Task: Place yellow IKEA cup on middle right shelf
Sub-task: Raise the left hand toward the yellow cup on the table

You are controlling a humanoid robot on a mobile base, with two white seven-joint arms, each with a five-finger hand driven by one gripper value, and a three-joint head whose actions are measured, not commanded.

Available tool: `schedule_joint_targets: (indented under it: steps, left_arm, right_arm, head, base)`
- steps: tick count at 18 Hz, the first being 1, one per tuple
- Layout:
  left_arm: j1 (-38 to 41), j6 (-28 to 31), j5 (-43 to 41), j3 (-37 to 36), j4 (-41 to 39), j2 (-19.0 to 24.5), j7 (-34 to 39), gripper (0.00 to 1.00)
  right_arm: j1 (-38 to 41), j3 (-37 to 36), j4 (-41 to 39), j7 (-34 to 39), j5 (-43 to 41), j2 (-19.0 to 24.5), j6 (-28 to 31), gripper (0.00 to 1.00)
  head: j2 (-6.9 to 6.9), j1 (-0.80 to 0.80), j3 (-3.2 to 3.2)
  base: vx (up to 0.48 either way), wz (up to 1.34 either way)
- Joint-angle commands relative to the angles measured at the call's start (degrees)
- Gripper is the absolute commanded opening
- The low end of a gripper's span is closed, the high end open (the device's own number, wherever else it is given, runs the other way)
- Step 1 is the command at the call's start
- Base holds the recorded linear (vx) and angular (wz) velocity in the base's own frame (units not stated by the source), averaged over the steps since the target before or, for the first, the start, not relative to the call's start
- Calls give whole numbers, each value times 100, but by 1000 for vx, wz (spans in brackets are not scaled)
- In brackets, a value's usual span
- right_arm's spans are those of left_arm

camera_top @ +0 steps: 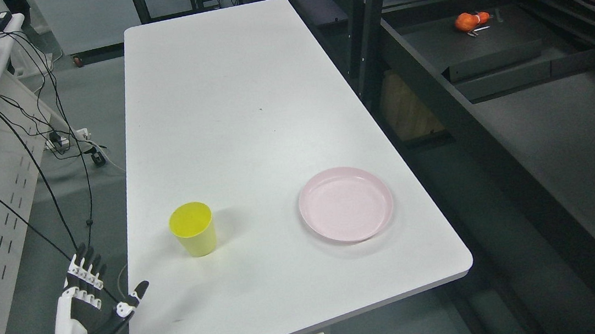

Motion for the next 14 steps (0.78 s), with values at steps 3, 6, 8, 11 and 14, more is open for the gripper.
schedule_joint_targets:
  steps: [3, 6, 8, 11, 14]
  left_arm:
    - [31, -16, 17, 210, 39, 73, -12, 99]
    - [-267, -16, 148, 192, 486, 64, -12, 99]
    - [-627, 2, 446, 183, 899, 126, -73, 99]
    - [-1320, 37, 649, 210, 1566, 214, -520, 99]
    - [-1604, 37, 658, 52, 1797, 205, -1151, 98]
  right_arm:
    - [80, 97, 0, 5, -140, -100, 4, 99]
    - [80, 97, 0, 5, -140, -100, 4, 100]
    - [80, 97, 0, 5, -140, -100, 4, 99]
    - [80, 97, 0, 5, -140, -100, 4, 100]
    - [80, 97, 0, 5, -140, -100, 4, 99]
  head:
    - [0, 0, 0]
    - [0, 0, 0]
    - [0, 0, 0]
    - [0, 0, 0]
    - [0, 0, 0]
  base:
    - [76, -10]
    - [33, -1]
    - [5, 0]
    - [-9, -1]
    - [-16, 7]
